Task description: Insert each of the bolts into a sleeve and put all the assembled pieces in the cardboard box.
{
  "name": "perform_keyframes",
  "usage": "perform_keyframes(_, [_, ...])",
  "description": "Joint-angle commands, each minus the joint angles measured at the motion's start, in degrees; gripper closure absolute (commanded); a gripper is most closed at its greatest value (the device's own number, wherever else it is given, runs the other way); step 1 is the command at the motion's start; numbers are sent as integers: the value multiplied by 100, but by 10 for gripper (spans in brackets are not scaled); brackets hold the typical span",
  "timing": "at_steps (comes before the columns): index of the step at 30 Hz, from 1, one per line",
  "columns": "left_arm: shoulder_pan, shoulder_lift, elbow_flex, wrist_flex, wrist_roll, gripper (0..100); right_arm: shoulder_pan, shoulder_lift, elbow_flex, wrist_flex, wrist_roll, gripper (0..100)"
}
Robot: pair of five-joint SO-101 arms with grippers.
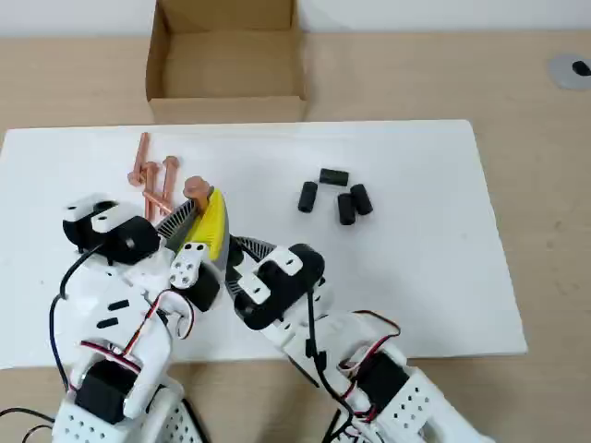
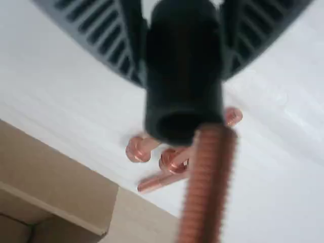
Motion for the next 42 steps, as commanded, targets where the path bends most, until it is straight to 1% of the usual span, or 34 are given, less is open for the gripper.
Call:
perform_keyframes(1, [-26, -48, -35, -132, 79, 995, 75, -127, 4, -202, -62, 988])
perform_keyframes(4, [0, -48, -26, -141, 105, 995, 75, -127, 4, -202, -62, 988])
perform_keyframes(7, [0, -48, -26, -167, 308, 995, 75, -127, 4, -202, -79, 988])
perform_keyframes(10, [0, -48, 53, -211, 325, 995, 75, -127, -4, -202, -255, 988])
perform_keyframes(19, [0, -48, 888, -1055, 237, 993, 75, -127, -4, -202, -299, 988])
perform_keyframes(24, [-44, -48, 967, -1055, 123, 994, 75, -127, -4, -193, -273, 988])
perform_keyframes(26, [-18, -48, 905, -905, 123, 994, 75, -127, -4, -185, -273, 988])
perform_keyframes(35, [18, -31, -176, 527, 123, 994, 84, -127, -4, -167, -273, 988])
perform_keyframes(39, [-97, -31, -615, 905, 105, 994, 101, -127, -4, -167, -264, 988])
perform_keyframes(42, [-378, -31, -1116, 1002, -97, 994, 101, -119, -4, -158, -255, 988])
